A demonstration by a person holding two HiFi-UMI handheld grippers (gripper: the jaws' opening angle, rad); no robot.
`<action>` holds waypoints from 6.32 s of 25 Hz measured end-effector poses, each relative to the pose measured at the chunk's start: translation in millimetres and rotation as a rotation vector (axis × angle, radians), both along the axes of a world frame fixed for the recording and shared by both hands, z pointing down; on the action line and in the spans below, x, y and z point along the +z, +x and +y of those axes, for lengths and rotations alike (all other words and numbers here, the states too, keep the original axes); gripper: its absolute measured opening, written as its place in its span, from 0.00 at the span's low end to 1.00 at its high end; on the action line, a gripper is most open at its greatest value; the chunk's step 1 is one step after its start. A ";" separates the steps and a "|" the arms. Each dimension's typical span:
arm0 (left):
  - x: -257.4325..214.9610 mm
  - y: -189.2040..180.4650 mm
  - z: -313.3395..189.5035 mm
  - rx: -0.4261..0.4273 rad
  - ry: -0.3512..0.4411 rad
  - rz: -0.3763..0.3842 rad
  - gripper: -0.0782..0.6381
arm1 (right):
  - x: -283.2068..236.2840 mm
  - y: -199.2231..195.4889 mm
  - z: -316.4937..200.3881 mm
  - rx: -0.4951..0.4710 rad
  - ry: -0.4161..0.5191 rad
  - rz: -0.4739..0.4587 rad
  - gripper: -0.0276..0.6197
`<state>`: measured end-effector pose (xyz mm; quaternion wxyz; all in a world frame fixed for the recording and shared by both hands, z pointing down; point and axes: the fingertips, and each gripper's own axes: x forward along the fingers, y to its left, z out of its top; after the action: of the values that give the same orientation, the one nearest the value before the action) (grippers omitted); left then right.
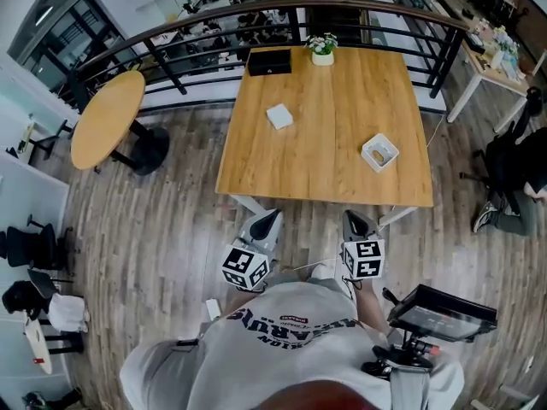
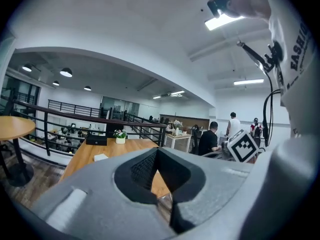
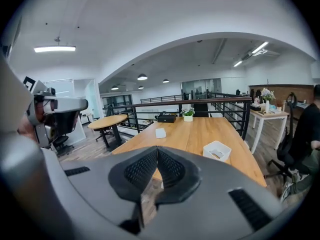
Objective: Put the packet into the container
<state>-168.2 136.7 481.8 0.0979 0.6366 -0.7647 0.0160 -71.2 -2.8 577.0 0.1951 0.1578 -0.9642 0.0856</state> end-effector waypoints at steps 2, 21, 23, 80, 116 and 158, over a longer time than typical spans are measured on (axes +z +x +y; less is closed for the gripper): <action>-4.6 8.3 -4.9 0.007 -0.011 -0.061 0.11 | -5.5 -5.3 -10.6 0.011 0.020 -0.024 0.06; 36.3 -42.7 -86.5 -0.018 -0.095 -0.140 0.11 | 29.1 30.0 -81.0 0.165 -0.002 0.063 0.06; 40.0 -45.4 -97.7 -0.012 -0.088 -0.132 0.11 | 32.1 28.9 -89.8 0.168 -0.002 0.077 0.06; 87.5 -301.2 -275.8 0.122 -0.704 -0.268 0.92 | -14.6 -92.5 -280.5 0.133 0.030 0.145 0.06; 381.9 -470.0 -312.7 0.363 -1.460 -0.191 0.94 | 35.8 57.9 -250.3 0.485 -0.149 0.314 0.06; 156.0 -424.2 -284.3 1.005 -1.344 -1.180 0.61 | 20.8 14.8 -273.1 0.326 0.025 0.292 0.06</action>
<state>-592.4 -147.5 637.8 0.0245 0.5877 -0.1689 0.7909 -56.3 -276.0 597.9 0.3144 0.3246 -0.8885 0.0800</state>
